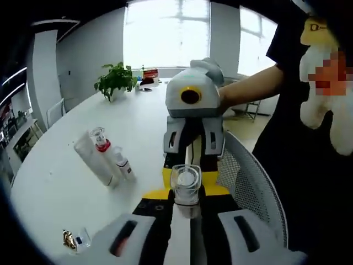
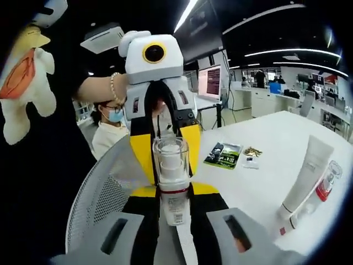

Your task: Arrange the skincare products in the storage area until every visible bottle or jar stands upright without overlapping.

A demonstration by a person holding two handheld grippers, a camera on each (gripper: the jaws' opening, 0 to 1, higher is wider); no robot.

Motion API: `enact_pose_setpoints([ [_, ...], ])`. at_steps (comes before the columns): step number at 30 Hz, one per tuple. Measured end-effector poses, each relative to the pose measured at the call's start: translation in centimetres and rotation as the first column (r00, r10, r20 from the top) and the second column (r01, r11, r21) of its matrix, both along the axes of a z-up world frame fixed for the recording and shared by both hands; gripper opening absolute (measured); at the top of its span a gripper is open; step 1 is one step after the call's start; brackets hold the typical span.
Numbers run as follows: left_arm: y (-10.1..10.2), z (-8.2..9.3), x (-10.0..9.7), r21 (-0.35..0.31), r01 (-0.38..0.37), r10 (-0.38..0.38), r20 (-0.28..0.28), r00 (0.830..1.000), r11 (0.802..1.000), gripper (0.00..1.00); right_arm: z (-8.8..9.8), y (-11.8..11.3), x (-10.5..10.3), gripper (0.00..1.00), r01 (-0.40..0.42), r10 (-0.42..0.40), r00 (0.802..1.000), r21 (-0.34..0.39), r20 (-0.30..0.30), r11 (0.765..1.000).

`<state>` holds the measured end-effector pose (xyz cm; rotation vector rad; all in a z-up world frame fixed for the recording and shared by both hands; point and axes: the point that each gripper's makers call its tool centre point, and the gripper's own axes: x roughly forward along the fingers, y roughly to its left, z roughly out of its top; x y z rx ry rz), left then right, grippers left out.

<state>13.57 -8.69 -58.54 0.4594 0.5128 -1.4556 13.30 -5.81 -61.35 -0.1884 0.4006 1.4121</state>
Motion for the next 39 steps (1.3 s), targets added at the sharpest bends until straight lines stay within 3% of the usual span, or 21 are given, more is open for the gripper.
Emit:
enact_pose_setpoints([
  [4,0.0,-1.3,0.6,0.041,0.030,-0.031,0.021,0.999,0.999,0.24,-1.0,-0.4,0.2,0.20,0.009,-0.009,1.000,-0.042,0.009,0.999],
  [18,-1.1,-4.7,3.3,0.093,0.062,-0.066,0.045,0.997,0.994,0.24,-4.7,-2.1,2.9,0.20,0.075,-0.070,0.997,-0.150,0.039,0.986],
  [28,-2.3,-7.8,4.6,0.125,0.070,-0.074,0.032,0.997,0.990,0.24,-7.9,-3.2,4.3,0.20,0.089,-0.086,0.996,-0.219,0.023,0.972],
  [39,-3.1,-8.7,5.8,0.135,0.057,-0.061,0.027,0.998,0.989,0.24,-9.8,-4.1,5.9,0.20,0.096,-0.096,0.995,-0.256,0.015,0.962],
])
